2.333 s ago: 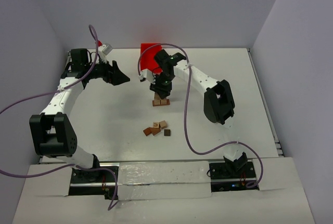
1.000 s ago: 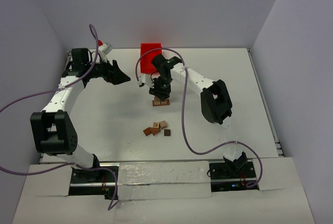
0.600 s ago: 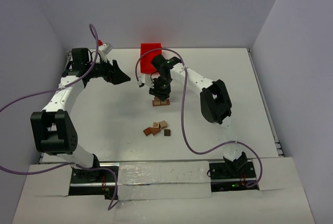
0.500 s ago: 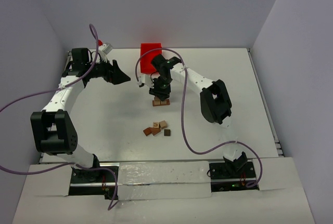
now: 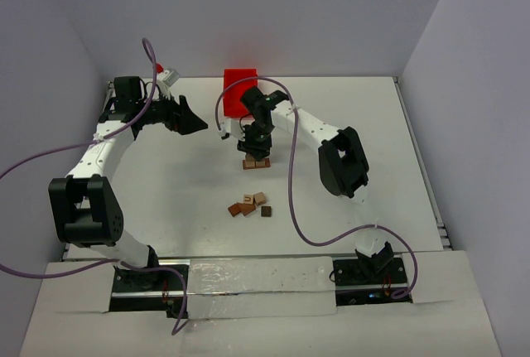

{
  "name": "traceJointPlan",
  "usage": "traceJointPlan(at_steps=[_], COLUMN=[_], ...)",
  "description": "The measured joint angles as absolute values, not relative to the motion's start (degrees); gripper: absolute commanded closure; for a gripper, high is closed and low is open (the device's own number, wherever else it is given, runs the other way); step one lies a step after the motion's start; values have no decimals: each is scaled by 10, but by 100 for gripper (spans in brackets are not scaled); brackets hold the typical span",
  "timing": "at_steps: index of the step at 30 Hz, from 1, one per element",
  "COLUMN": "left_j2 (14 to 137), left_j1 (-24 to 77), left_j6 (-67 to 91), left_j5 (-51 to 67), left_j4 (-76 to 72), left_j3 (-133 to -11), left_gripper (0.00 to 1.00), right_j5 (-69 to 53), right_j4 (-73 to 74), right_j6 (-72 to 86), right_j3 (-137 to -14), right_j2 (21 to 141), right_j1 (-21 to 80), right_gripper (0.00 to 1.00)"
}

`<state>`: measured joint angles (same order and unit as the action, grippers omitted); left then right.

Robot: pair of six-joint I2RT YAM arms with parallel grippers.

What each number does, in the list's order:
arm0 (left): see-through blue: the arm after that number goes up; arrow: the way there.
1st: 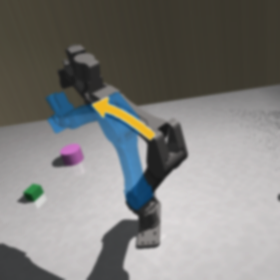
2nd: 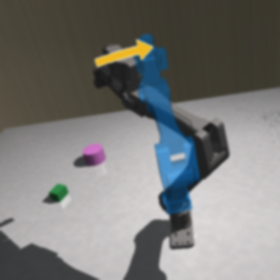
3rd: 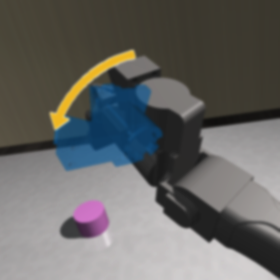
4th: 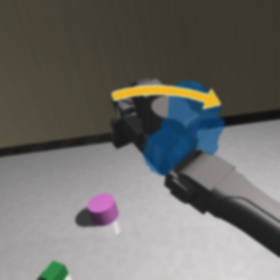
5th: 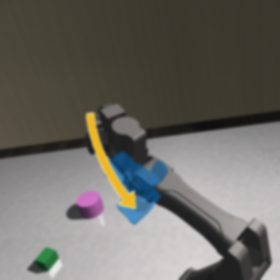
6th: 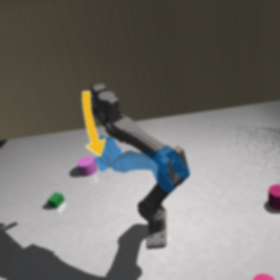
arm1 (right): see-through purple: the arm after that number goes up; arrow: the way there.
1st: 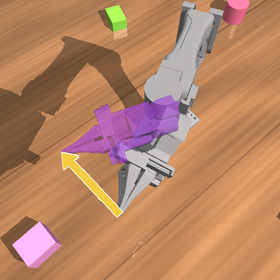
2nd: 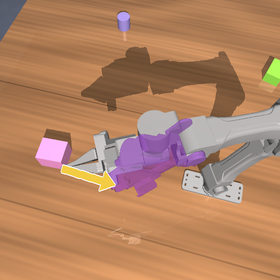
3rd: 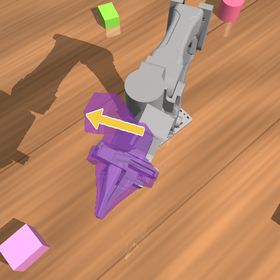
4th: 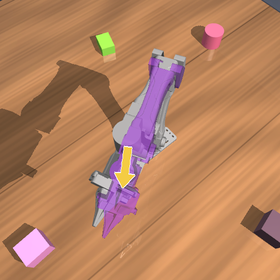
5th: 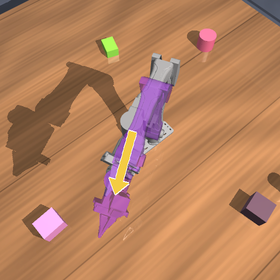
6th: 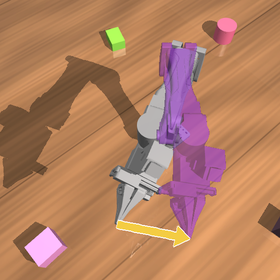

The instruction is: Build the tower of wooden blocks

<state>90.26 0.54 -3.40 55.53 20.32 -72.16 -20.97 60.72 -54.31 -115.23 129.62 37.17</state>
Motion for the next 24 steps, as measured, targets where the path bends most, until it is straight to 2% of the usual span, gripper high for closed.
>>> traceJointPlan(at_steps=[10,17,24], left_j2=[903,903,903], left_j1=[5,5,5], left_j6=[-34,-34,-34], left_j5=[555,555,555], left_j4=[203,203,203], left_j3=[-722,-722,-722], left_gripper=[1,1,1], right_j5=[-213,-214,-208], right_j4=[610,612,611], right_j6=[-549,-550,-550], right_j3=[-1153,-1153,-1153], right_j2=[1296,1296,1296], right_j1=[377,380,381], right_gripper=[77,71,76])
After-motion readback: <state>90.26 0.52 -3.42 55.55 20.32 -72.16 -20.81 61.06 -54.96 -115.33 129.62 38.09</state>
